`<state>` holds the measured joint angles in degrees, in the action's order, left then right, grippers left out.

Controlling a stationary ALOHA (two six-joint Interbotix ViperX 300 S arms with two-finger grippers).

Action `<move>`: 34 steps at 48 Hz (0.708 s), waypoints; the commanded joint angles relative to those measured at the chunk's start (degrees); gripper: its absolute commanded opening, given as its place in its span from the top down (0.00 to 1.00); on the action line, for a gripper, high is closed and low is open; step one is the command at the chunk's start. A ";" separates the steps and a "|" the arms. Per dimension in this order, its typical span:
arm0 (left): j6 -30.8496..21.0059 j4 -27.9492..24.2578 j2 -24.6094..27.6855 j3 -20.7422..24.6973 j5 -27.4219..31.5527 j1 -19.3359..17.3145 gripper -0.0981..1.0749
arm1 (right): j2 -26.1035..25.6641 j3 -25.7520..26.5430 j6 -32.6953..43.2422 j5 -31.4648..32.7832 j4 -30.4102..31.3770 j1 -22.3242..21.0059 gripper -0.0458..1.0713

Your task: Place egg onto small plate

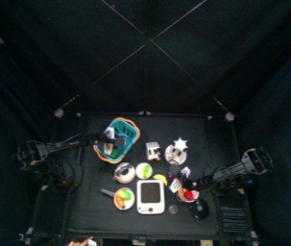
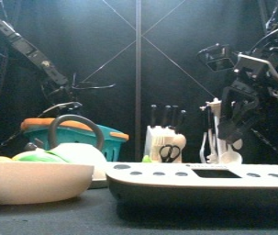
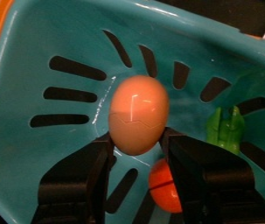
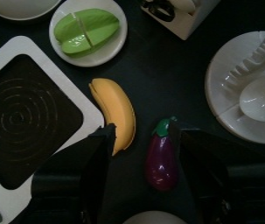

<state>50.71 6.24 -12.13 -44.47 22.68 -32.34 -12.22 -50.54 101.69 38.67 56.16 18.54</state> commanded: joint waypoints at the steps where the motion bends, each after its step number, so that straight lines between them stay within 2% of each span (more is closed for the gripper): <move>1: -0.09 0.18 -3.25 -0.09 -0.35 -0.26 0.34 | -0.62 0.62 0.00 -0.09 0.09 -0.09 0.18; 12: -0.26 1.76 -11.07 -2.46 0.00 0.18 0.34 | -0.79 1.93 -0.70 -0.26 3.16 0.26 0.18; 22: -0.18 7.03 -18.19 -5.98 -1.49 1.41 0.34 | -2.99 2.55 0.18 -2.20 8.35 0.09 0.18; 29: -0.09 9.49 -21.36 -9.23 -5.98 5.10 0.34 | -4.39 3.69 1.58 -4.75 10.55 -0.18 0.18; 34: -0.09 10.72 -21.97 -11.07 -10.90 8.88 0.34 | -4.83 4.57 4.48 -7.56 13.01 -2.20 0.18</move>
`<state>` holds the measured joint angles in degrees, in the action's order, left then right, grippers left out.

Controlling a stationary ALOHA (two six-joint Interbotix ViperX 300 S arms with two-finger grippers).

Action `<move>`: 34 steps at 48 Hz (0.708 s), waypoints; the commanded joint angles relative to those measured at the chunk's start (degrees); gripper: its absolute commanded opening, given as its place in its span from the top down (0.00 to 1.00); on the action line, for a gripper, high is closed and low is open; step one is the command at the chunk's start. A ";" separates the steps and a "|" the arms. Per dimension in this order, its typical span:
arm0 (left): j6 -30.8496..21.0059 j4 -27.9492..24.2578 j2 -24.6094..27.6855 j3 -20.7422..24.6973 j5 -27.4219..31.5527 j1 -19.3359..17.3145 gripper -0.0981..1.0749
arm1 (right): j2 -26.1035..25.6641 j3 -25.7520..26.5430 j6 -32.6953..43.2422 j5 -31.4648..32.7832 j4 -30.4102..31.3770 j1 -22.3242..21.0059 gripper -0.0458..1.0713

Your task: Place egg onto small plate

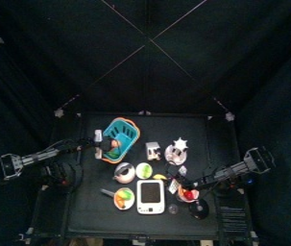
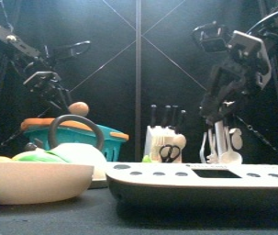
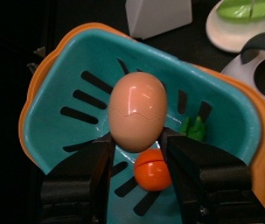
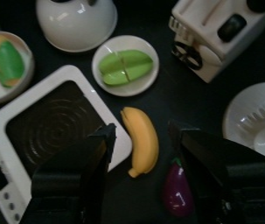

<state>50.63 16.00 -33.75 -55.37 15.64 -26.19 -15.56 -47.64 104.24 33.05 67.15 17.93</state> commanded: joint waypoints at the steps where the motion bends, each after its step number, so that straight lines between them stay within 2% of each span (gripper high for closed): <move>1: 0.00 1.23 -0.44 -0.44 -4.66 3.34 0.34 | -1.41 1.76 2.90 -2.46 2.64 -2.02 0.18; 8: -0.09 3.60 -0.35 -1.85 -9.84 8.00 0.34 | -1.23 2.55 11.69 -8.09 9.32 -5.19 0.18; 12: -0.09 5.71 -0.35 -2.02 -12.57 11.16 0.34 | -1.32 3.52 18.19 -9.05 14.68 -6.06 0.18; 21: 0.00 10.63 0.00 -1.67 -22.15 19.86 0.34 | -1.58 4.83 32.70 -8.88 26.89 -6.50 0.18; 26: 0.00 12.30 1.67 -1.23 -26.28 23.03 0.34 | -1.58 4.75 39.73 -7.21 34.10 -6.50 0.17; 34: 0.00 14.24 6.59 0.26 -31.03 26.89 0.34 | -1.49 4.31 47.90 -4.04 40.52 -6.15 0.17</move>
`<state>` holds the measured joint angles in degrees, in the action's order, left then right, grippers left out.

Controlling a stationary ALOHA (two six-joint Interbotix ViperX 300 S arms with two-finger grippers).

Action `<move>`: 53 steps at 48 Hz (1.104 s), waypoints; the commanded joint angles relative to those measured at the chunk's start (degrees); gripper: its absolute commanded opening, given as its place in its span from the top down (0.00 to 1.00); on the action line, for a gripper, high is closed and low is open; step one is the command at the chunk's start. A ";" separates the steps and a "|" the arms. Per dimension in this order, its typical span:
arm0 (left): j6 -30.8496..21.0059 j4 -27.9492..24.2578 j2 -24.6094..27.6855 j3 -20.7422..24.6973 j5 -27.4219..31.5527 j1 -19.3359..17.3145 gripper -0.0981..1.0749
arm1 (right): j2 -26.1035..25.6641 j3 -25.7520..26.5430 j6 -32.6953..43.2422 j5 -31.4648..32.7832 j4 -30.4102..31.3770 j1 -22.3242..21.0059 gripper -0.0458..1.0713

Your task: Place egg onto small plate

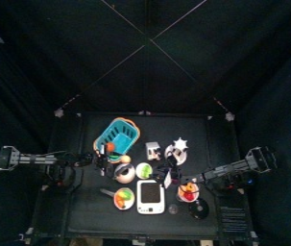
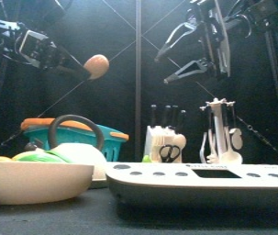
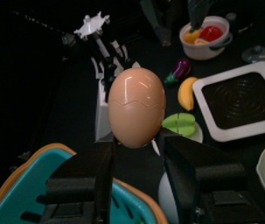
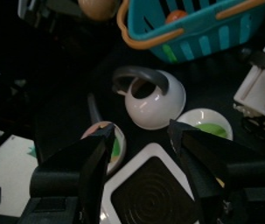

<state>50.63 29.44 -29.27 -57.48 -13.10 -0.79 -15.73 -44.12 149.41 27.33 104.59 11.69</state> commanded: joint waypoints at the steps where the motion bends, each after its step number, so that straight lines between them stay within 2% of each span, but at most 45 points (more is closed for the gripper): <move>1: 0.00 0.97 2.90 2.72 -2.72 1.76 0.34 | -1.14 0.79 3.52 2.11 3.69 0.09 0.17; 9: 0.00 1.85 9.84 6.15 -4.75 4.22 0.34 | 0.97 0.62 8.35 3.34 6.59 0.18 0.17; 19: 0.00 1.85 15.29 8.79 -4.75 6.06 0.33 | 1.49 -0.62 8.35 3.34 5.98 2.20 0.17; 35: 0.00 2.29 15.91 9.05 -4.66 7.29 0.33 | 1.93 -5.89 7.56 3.16 -3.87 3.96 0.17; 53: 0.00 4.83 16.08 8.96 -4.66 7.47 0.33 | 4.22 -5.80 7.47 3.08 -4.57 3.96 0.17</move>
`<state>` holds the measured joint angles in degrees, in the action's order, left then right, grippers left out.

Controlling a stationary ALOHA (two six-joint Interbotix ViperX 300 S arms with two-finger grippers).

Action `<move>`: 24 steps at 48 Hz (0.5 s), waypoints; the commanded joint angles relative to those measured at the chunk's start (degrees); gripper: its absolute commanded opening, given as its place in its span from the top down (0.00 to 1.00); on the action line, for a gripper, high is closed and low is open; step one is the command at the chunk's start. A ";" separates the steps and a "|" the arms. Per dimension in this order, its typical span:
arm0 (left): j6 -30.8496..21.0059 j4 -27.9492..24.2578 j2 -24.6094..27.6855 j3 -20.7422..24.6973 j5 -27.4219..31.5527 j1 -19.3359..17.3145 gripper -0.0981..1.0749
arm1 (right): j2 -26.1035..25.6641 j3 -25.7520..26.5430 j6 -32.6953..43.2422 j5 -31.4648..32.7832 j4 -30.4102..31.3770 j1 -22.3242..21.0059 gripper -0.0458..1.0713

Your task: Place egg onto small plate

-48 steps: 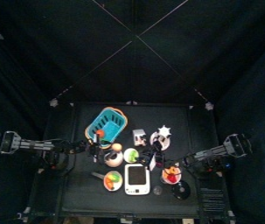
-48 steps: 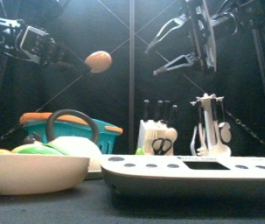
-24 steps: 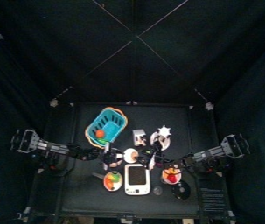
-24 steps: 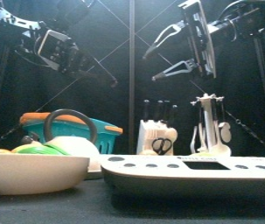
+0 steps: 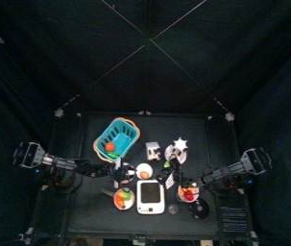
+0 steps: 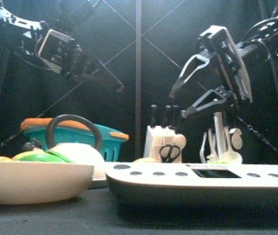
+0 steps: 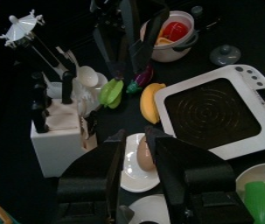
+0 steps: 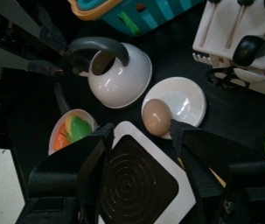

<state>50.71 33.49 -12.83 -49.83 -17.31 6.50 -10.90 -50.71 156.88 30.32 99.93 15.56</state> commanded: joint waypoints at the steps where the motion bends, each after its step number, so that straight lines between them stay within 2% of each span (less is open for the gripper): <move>1: -0.09 0.97 -0.35 1.32 -0.44 0.18 0.33 | -0.62 0.70 0.00 0.09 0.00 0.00 0.17; 24: -0.09 1.76 -0.09 1.14 0.53 0.18 0.33 | -0.62 0.35 0.00 -0.62 -0.26 0.26 0.17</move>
<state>50.71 35.16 -12.74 -49.83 -16.61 6.68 -10.90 -50.80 156.88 29.97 99.58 15.64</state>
